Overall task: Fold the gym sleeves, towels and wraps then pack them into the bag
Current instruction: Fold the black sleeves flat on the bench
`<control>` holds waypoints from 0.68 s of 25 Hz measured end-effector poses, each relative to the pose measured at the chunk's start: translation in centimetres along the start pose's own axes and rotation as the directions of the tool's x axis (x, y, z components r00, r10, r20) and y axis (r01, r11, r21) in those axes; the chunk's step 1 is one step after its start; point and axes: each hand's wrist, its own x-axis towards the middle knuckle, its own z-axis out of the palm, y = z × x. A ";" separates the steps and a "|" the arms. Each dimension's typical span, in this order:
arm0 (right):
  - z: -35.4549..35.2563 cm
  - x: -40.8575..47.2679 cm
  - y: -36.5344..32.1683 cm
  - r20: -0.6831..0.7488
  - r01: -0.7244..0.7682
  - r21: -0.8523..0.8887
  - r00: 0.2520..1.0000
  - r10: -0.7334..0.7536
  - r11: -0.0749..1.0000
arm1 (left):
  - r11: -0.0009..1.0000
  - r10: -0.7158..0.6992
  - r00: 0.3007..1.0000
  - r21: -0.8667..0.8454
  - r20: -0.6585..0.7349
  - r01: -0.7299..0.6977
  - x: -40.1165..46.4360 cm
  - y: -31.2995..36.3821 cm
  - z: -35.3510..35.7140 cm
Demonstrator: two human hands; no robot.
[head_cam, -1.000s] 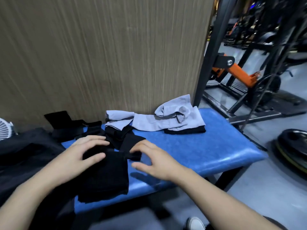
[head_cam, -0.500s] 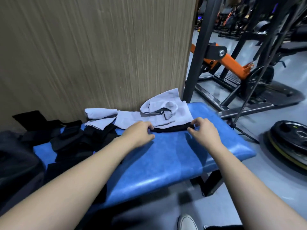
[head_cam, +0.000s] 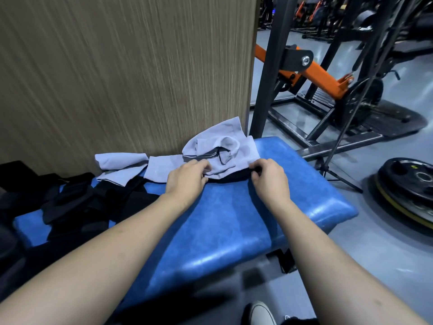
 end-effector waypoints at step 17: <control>-3.8 -1.1 -3.0 0.009 0.136 0.217 0.990 -0.141 0.967 | 0.856 0.225 0.967 -0.499 0.122 -0.136 -2.2 0.2 -6.2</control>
